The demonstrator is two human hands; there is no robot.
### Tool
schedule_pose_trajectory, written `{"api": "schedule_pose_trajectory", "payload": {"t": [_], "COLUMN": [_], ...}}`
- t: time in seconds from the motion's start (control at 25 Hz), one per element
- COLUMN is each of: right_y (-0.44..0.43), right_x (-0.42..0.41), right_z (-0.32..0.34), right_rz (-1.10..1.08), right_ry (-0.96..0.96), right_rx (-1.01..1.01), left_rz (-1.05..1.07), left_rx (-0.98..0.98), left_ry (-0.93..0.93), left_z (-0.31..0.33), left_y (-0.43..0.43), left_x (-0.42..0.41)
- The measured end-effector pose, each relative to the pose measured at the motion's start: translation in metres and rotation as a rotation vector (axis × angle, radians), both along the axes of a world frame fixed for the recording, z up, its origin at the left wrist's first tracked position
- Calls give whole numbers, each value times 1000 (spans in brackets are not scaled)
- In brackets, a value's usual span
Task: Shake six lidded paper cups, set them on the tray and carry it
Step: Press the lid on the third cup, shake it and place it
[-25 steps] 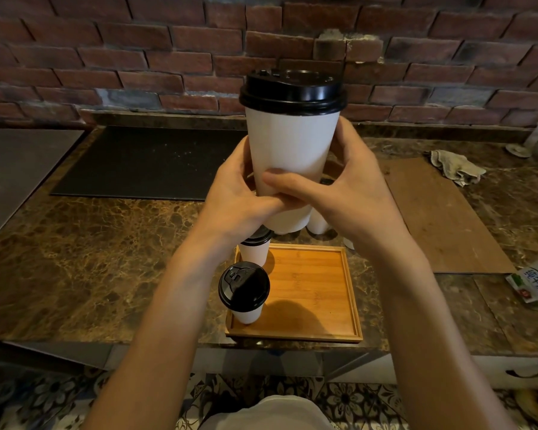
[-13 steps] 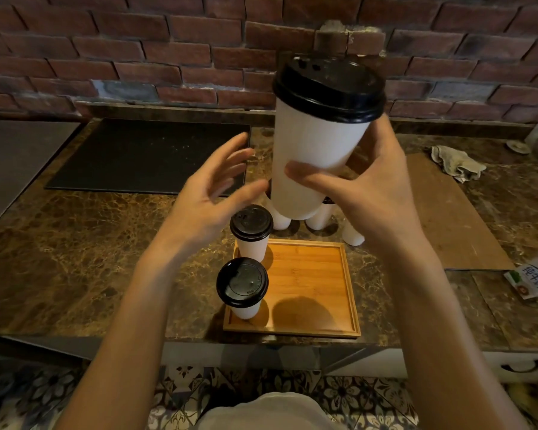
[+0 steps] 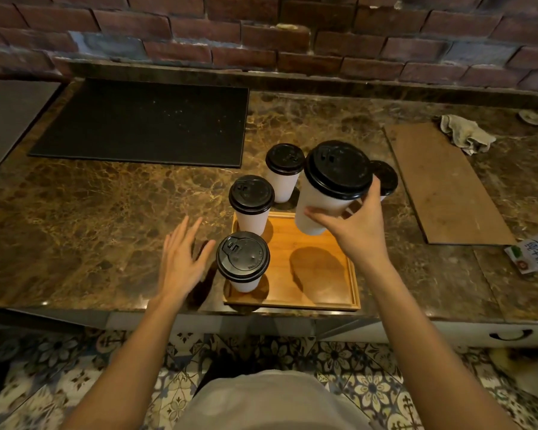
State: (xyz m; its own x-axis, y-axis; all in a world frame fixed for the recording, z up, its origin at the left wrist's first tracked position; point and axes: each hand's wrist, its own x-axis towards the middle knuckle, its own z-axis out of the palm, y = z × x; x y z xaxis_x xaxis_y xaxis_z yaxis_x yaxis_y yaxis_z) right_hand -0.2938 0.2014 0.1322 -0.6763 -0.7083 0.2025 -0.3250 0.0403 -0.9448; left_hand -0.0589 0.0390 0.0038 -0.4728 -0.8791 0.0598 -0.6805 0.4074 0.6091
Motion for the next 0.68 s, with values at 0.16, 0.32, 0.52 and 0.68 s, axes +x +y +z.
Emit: {"api": "schedule_pose_trajectory", "payload": {"t": [0.16, 0.32, 0.52, 0.68], "right_y": [-2, -4, -7, -10], "right_x": [4, 10, 14, 16], "right_z": [-45, -80, -112, -128], "right_rz": [-15, -37, -51, -38], "right_ry": [-55, -141, -187, -158], "right_rx": [81, 143, 146, 176], "left_rz": [-74, -68, -63, -65], "left_rx": [15, -88, -91, -91], "left_ry": [-273, -495, -508, -500], "left_z": [-41, -59, -58, -54], "left_y": [12, 21, 18, 19], "left_x": [3, -1, -2, -1]}}
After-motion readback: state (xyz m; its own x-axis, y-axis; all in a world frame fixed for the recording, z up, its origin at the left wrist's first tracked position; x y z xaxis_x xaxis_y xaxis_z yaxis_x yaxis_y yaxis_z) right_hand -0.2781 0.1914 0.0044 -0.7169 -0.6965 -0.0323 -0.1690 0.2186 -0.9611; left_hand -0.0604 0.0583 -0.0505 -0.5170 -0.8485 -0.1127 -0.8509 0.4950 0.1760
